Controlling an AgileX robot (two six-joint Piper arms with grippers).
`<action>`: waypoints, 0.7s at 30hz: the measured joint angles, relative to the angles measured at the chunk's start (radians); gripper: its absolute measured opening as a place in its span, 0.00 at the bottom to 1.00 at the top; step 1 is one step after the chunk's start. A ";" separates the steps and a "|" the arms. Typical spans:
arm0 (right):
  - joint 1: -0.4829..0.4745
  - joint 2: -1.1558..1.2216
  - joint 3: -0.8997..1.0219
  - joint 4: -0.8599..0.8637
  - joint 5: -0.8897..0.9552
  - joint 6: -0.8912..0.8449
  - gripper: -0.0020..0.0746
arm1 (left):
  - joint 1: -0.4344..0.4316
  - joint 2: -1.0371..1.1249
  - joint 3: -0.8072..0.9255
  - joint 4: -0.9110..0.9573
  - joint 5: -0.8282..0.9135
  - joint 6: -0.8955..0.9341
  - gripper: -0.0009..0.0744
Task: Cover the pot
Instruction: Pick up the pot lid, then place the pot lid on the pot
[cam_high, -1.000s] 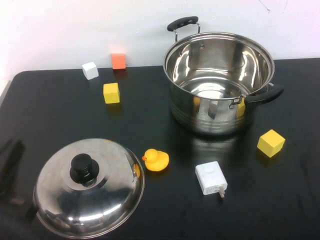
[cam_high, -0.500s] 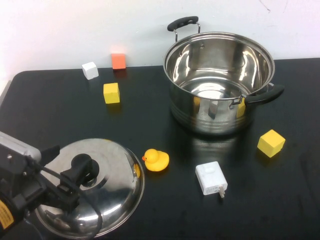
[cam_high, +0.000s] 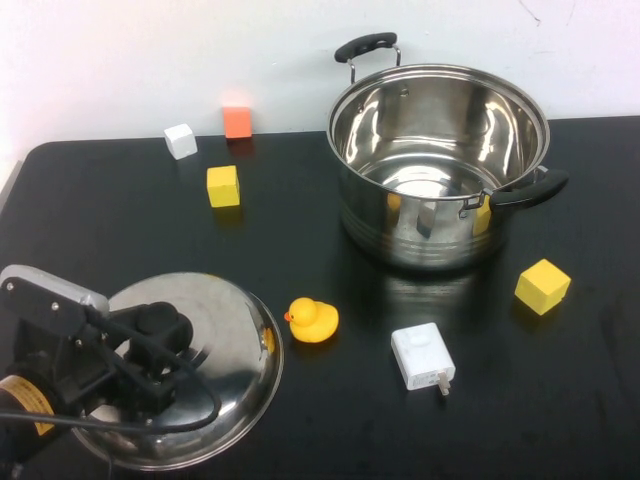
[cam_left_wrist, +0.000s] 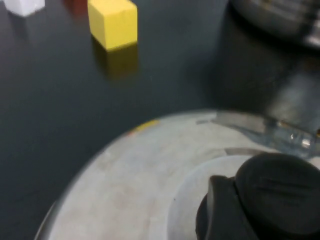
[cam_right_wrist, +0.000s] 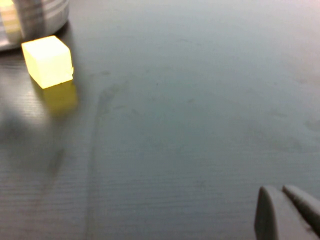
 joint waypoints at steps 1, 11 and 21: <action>0.000 0.000 0.000 0.000 0.000 0.000 0.02 | 0.000 0.000 0.000 -0.004 -0.004 0.002 0.45; 0.000 0.000 0.000 0.000 0.000 0.000 0.02 | 0.000 -0.044 -0.082 0.058 0.035 -0.229 0.46; 0.000 0.000 0.000 0.000 0.000 0.000 0.02 | -0.021 -0.102 -0.537 0.473 0.129 -0.716 0.46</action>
